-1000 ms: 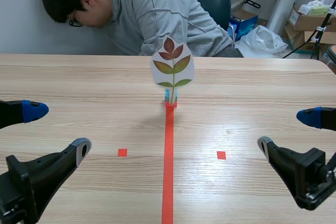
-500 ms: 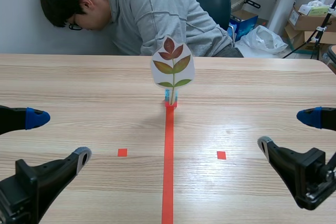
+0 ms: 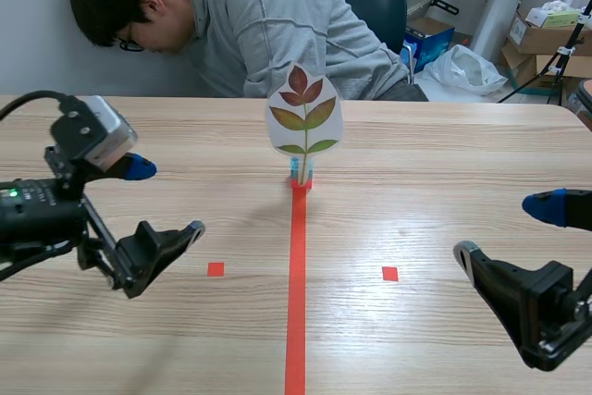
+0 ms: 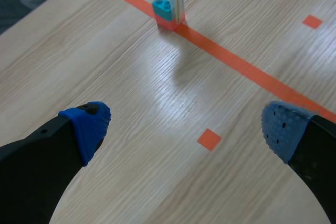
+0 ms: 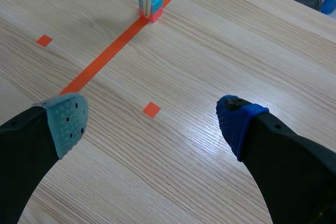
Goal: Do the leaf sorting experiment
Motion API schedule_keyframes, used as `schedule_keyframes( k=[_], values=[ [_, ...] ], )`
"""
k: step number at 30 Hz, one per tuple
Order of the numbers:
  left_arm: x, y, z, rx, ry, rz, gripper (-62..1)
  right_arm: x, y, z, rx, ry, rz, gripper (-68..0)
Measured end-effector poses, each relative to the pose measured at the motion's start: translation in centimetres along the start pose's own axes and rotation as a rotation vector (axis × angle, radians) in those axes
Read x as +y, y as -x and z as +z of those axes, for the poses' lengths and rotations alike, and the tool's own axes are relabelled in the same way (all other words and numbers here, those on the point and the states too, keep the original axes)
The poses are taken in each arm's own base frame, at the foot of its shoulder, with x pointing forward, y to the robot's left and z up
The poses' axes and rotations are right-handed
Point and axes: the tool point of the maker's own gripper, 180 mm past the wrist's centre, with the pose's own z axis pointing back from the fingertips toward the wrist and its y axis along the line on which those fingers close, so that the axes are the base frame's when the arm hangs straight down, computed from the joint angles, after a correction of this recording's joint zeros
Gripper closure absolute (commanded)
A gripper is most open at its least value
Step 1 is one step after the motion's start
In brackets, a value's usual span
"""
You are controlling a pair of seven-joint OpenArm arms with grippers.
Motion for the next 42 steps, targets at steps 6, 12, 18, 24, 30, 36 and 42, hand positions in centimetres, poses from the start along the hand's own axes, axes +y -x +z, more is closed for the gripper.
schedule_keyframes(
  k=[6,12,18,24,30,36,42],
  values=[
    [2.4,-0.7,-5.0,0.006,0.026,-0.028,-61.7,0.0,0.0,0.0,0.000,0.000,0.000,-50.0],
    [1.1,-3.6,-10.1,-0.022,0.082,-0.036,-61.7,0.0,0.0,0.0,0.000,0.000,0.000,-50.0],
    [-0.3,-6.0,-13.6,-0.053,0.090,-0.028,-61.7,0.0,0.0,0.0,0.000,0.000,0.000,-50.0],
    [-1.0,-7.3,-15.3,-0.065,0.087,-0.018,-61.7,0.0,0.0,0.0,0.000,0.000,0.000,-50.0],
    [-1.7,-7.6,-15.7,-0.073,0.095,-0.007,-61.7,0.0,0.0,0.0,0.000,0.000,0.000,-50.0],
    [-1.9,-8.0,-15.8,-0.086,0.090,-0.004,-60.0,0.0,0.0,0.0,0.000,0.000,0.000,-50.0],
    [-2.0,-8.1,-15.9,-0.088,0.091,-0.002,-42.9,0.0,0.0,0.0,0.000,0.000,0.000,-50.0]
  ],
)
